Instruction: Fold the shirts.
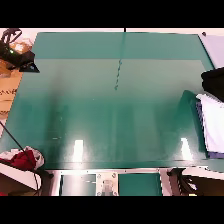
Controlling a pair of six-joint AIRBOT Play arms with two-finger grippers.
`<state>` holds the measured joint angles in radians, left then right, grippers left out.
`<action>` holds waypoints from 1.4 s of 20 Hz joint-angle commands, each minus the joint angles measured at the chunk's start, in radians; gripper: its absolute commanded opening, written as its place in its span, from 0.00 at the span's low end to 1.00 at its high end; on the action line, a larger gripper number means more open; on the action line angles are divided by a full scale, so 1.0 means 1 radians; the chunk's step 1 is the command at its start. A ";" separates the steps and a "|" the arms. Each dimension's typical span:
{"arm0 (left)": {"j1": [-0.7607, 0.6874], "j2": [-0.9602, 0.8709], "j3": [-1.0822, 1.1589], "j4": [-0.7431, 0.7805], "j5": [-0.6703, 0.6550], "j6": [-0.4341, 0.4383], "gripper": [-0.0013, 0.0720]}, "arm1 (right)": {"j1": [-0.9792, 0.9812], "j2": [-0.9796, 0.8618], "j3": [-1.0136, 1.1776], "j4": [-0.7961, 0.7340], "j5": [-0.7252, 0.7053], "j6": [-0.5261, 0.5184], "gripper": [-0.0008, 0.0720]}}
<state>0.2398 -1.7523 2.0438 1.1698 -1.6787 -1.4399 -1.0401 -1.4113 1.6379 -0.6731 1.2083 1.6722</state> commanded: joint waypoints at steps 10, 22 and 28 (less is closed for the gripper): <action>0.000 0.000 0.000 -0.060 -0.016 -0.003 0.05 | -0.292 0.213 -0.314 -0.438 0.282 0.025 0.04; -0.023 0.002 0.000 -0.072 0.037 0.012 0.05 | -0.267 0.199 -0.544 -0.487 0.380 0.022 0.68; -0.083 0.092 -0.005 -0.067 0.070 0.035 0.05 | 0.138 0.204 -0.304 -0.325 0.290 0.013 0.04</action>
<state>0.1822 -1.7077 2.0438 1.0946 -1.6272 -1.4189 -1.0889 -1.2110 1.2446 -1.0595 1.5665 1.6928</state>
